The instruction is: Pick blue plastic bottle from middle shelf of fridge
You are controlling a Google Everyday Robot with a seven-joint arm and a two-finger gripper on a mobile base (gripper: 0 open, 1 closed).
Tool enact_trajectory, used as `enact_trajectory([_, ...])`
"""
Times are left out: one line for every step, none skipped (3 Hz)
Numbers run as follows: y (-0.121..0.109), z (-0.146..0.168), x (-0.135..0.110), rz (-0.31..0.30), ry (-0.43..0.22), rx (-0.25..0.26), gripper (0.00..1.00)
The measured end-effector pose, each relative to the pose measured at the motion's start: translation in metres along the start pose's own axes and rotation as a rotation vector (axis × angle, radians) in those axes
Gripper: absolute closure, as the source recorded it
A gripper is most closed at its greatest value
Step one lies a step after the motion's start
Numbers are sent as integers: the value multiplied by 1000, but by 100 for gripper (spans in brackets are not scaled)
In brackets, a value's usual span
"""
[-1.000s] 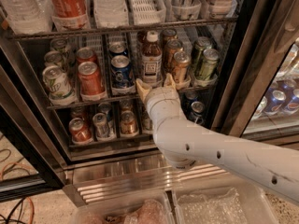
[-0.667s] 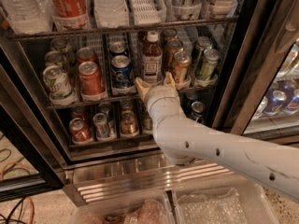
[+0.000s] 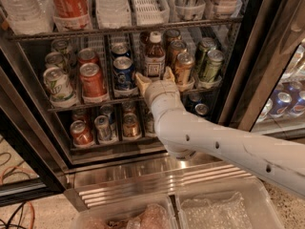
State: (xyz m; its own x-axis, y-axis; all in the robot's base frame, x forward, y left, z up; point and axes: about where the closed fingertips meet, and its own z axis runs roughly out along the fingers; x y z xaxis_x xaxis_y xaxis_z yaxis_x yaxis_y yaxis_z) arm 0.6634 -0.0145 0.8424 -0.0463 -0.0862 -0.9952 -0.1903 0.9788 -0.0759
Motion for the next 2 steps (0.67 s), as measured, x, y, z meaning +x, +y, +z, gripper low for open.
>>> enact_trajectory([3,11,-3,-2,-10,-11,35])
enact_trajectory([7,18,-3,-2,-10,-21,41])
